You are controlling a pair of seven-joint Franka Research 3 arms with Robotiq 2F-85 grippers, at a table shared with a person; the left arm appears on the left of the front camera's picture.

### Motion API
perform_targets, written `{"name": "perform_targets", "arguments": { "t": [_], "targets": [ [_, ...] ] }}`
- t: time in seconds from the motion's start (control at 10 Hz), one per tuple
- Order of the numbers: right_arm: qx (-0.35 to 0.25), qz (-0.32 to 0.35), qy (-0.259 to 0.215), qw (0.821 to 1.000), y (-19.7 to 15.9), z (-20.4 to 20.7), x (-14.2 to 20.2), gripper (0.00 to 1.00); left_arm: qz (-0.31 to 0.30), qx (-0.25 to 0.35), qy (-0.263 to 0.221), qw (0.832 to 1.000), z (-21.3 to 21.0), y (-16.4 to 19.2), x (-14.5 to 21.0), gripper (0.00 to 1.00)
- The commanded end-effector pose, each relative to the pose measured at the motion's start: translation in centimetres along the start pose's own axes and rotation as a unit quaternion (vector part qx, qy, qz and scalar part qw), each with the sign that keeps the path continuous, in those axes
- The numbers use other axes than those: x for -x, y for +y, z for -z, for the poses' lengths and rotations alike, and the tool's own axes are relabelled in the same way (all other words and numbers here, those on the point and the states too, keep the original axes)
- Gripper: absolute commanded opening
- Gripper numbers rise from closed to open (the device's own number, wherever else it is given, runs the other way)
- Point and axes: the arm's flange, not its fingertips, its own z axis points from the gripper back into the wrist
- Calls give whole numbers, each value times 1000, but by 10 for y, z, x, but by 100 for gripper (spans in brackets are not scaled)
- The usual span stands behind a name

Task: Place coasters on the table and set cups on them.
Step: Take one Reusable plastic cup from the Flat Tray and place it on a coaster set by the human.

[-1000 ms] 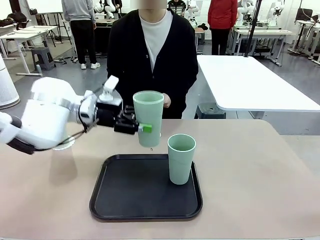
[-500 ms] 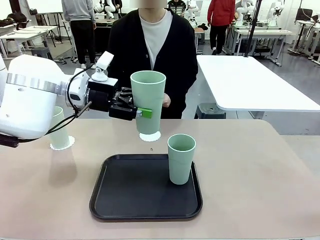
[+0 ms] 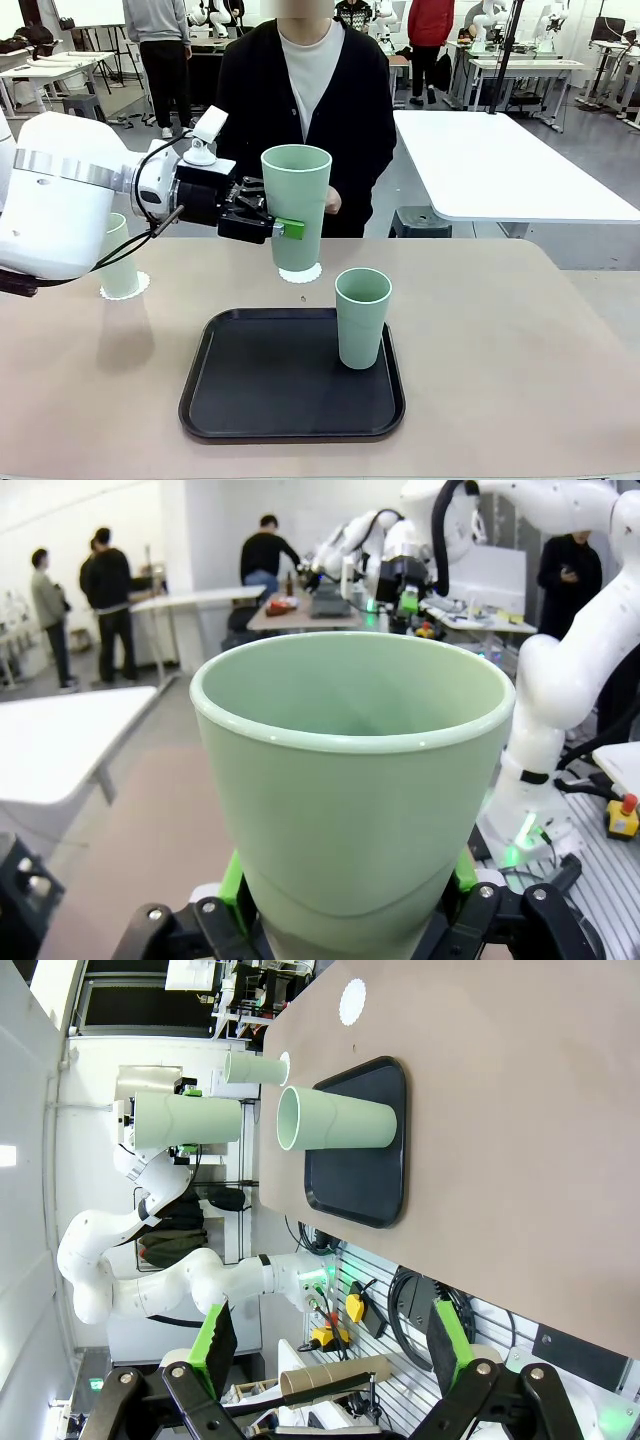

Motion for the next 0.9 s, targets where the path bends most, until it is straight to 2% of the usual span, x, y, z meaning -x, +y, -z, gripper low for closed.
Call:
{"name": "perform_targets", "arguments": {
  "t": [0.0, 0.1, 0.4, 0.8],
  "targets": [
    [-4, -2, 0, 1000, 0, 0, 0, 100, -20, -17, -20, 999, -3, 48, 1, 86],
    [-4, -2, 0, 1000, 0, 0, 0, 100, -30, -20, -25, 999, -4, 80, 7, 86],
    [-4, -2, 0, 1000, 0, 0, 0, 100, -10, -9, -20, 1000, 4, 140, 25, 86],
    [-4, -2, 0, 1000, 0, 0, 0, 100, -22, 3, -15, 1000, 3, 193, 55, 86]
  ]
}}
